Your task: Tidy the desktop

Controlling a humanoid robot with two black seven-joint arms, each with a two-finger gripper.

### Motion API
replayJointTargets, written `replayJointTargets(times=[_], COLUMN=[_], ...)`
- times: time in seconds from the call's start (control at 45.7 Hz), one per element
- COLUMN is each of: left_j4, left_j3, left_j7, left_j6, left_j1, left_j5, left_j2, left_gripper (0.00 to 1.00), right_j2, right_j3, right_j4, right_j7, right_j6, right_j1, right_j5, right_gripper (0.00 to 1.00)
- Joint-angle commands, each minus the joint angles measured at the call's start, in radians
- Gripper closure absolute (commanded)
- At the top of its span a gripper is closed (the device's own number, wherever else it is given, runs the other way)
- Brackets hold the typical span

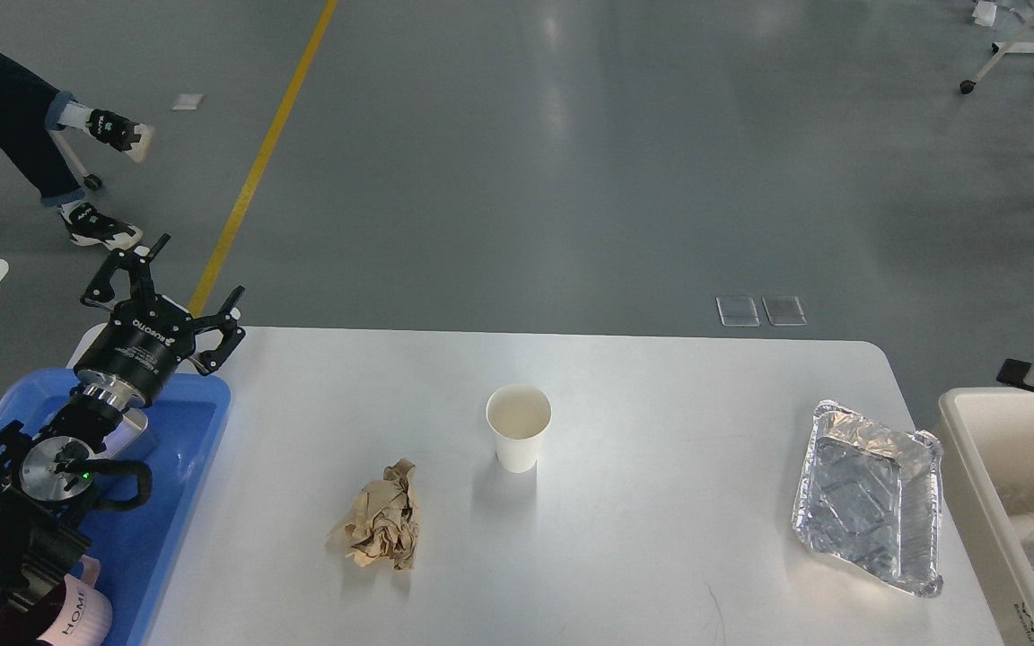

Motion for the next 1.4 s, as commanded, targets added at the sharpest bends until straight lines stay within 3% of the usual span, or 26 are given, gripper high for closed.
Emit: replayJointTargets(times=[0.0,0.241,0.569,0.81,1.38], left_j4=[0.0,0.0,0.0,0.0,0.0], left_j3=[0.0,0.002,0.011,0.013,0.013], left_j7=[0.0,0.0,-0.002,-0.006,-0.011], left_j6=[-0.002,0.0,0.0,-0.002,-0.016], left_j1=[0.009,0.015,0.015,0.026,0.046], left_j5=[0.0,0.005,0.009,0.011,0.011], left_j2=[0.015,0.02,0.023,0.021,0.023], left_gripper=[0.03,0.03,0.03,0.03,0.03], right_j2=[-0.133,-0.173,-0.085,0.123,0.54], right_j3=[0.01,0.001,-0.008,-0.006,-0.003], right_j4=[0.018,0.018,-0.043,-0.29,-0.612], right_j7=[0.034,0.034,0.019,0.022,0.033], right_j6=[0.108,0.134,0.138,0.132,-0.007], right_j1=[0.015,0.025,-0.034,-0.037,-0.003], right_j5=[-0.015,-0.015,-0.016,-0.088,-0.579], right_gripper=[0.0,0.0,0.0,0.0,0.0])
